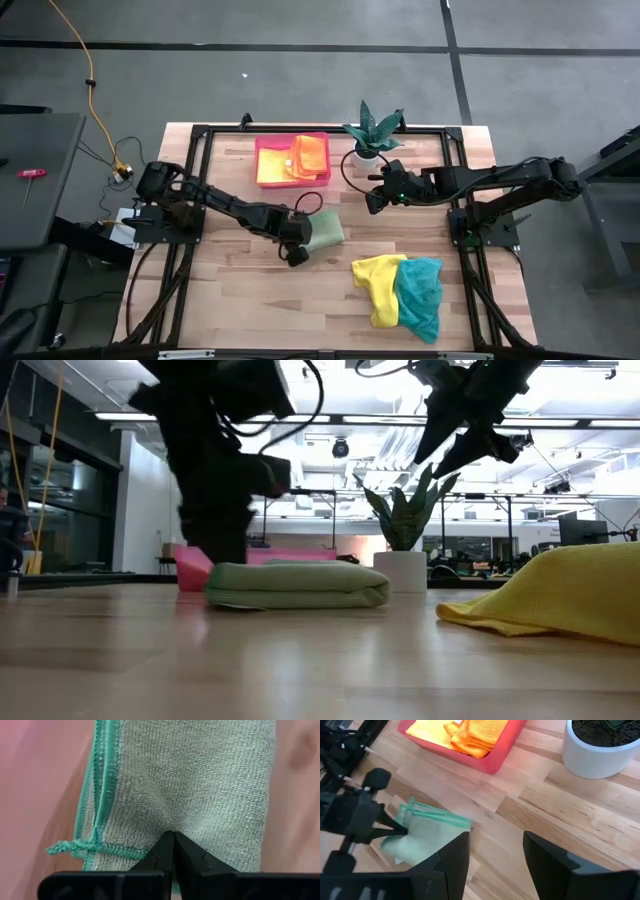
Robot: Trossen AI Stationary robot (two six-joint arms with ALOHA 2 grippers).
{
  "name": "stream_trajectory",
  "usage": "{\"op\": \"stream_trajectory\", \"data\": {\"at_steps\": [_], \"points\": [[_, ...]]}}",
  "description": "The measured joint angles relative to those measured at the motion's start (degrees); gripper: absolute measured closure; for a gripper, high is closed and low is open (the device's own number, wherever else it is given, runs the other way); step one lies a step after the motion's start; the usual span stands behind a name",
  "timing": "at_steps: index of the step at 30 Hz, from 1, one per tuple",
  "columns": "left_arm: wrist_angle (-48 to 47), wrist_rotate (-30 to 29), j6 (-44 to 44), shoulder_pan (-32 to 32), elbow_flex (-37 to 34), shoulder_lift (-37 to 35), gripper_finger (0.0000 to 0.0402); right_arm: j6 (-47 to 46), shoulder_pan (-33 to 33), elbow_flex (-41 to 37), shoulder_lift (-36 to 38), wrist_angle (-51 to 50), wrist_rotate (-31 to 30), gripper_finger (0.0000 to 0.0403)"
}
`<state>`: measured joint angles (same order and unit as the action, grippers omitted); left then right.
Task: Fold microfiber towels
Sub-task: Put the green microfiber towel into the bin
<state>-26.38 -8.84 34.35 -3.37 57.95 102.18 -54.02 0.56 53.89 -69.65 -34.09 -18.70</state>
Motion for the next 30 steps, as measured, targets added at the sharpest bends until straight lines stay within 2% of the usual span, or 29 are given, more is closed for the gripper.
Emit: {"op": "stream_trajectory", "data": {"at_steps": [3, 9, 15, 17, 21, 27, 30], "points": [[-3.6, 0.3, 0.0, -0.9, 0.0, -1.8, 0.0397, 0.0, 0.0, 0.0, 0.0, 0.0, 0.0, 0.0226], [-6.9, 5.6, -1.5, -1.3, -0.1, -6.8, 0.0397, 0.0, 0.0, 0.0, 0.0, 0.0, 0.0, 0.0226], [-5.6, 1.6, -9.7, 2.7, 0.0, -14.9, 0.0380, 0.0, 0.0, 0.0, 0.0, 0.0, 0.0, 0.0226], [-4.2, 3.0, -12.8, 5.4, 0.0, -16.4, 0.0360, 0.0, 0.0, 0.0, 0.0, 0.0, 0.0, 0.0226], [-0.1, 12.0, -18.9, 11.6, -0.1, -15.7, 0.0298, 0.0, 0.0, 0.0, 0.0, 0.0, 0.0, 0.0226], [6.6, 19.6, -21.1, 16.4, 0.1, -8.9, 0.0188, 0.0, 0.0, 0.0, 0.0, -0.3, 0.3, 0.0226], [8.1, 24.7, -21.4, 17.6, 0.0, -4.9, 0.0152, 0.0, 0.0, 0.0, 0.0, -0.5, 0.3, 0.0226]]}}
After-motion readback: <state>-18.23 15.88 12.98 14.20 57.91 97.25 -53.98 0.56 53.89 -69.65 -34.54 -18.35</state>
